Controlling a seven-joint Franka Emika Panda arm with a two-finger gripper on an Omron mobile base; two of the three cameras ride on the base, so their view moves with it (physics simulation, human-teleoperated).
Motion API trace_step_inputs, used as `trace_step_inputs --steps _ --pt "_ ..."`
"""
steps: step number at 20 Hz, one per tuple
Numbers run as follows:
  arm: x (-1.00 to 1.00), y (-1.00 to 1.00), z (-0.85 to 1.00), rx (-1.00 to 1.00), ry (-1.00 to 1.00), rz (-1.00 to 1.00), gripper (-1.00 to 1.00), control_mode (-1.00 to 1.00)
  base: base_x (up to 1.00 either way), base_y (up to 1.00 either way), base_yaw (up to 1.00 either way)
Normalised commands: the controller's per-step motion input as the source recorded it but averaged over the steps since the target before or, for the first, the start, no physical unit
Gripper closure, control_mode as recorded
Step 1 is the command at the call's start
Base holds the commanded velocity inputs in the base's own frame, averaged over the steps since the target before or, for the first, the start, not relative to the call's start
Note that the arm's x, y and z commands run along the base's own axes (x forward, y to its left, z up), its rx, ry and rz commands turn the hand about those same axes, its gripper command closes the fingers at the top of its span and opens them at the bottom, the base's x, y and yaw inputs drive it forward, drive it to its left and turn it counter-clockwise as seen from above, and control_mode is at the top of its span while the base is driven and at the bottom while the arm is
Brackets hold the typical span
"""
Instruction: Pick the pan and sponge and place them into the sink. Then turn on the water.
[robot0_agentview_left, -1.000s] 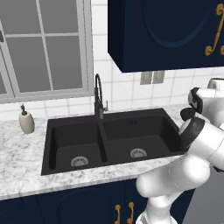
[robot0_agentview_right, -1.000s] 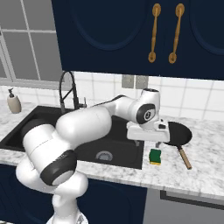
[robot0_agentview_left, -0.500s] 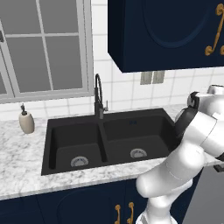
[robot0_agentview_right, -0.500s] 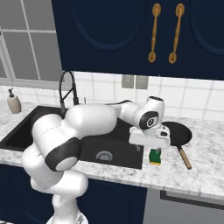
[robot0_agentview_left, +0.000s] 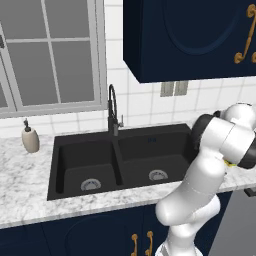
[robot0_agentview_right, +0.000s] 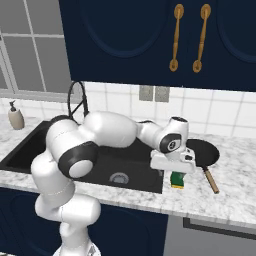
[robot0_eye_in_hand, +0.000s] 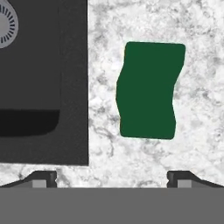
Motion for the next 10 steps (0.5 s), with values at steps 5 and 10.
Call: trace_step_inputs --steps 5,10 --pt "0.20 -0.25 -0.27 0.00 0.00 0.00 -1.00 -1.00 0.00 0.00 0.00" --pt "0.24 -0.18 -0.29 0.03 0.00 0.00 -1.00 -1.00 0.00 0.00 0.00"
